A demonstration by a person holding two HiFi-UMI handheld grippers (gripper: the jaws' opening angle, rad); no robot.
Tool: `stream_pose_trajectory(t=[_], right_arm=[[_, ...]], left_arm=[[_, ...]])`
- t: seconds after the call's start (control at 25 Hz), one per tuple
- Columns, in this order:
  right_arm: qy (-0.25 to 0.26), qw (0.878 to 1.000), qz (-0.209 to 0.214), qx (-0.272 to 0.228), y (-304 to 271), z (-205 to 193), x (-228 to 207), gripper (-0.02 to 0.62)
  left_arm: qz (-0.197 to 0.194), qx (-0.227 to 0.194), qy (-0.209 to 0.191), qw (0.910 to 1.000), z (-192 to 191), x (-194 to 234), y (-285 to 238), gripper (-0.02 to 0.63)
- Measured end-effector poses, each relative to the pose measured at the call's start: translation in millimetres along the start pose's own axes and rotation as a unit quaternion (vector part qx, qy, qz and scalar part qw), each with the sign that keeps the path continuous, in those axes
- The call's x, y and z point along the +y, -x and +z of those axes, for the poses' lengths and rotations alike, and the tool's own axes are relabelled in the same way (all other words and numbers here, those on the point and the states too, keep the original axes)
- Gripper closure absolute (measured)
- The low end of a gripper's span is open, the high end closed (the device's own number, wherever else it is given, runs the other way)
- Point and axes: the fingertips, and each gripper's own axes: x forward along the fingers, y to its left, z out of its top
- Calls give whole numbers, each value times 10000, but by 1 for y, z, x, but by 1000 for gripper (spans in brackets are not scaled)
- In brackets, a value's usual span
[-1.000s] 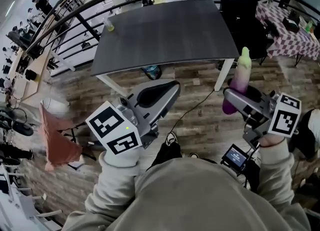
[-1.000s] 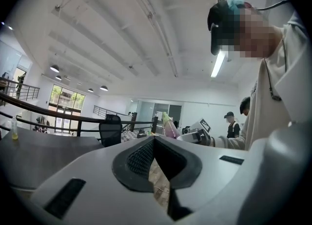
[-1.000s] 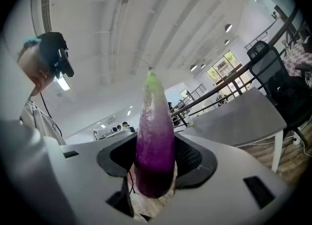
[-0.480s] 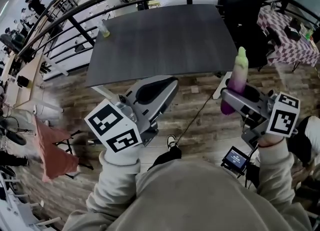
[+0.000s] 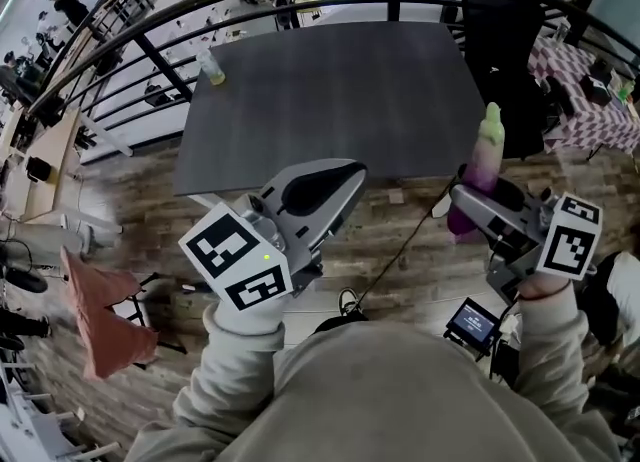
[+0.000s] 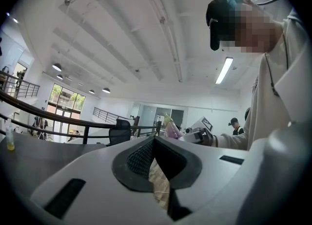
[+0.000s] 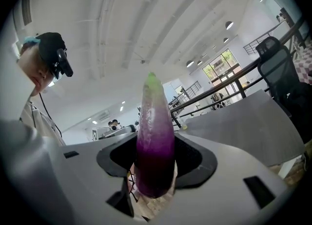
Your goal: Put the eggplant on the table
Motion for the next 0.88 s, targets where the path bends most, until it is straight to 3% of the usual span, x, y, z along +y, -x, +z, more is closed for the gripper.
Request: stream_pose_trajectory(t=[0.4,0.6,0.88], right_arm=[[126,9998,-72,155,-89,20,-18,370],[41,9996,-245,123,-100,34,-29,370],[13,9998,-75,160,-130,49,-40,370]], left_arm=[[180,-65,172,9997,-2,92,24,606],[247,-202,302,9990,3,112,31,606],[468,-278,271,9981,12,142,39,606]])
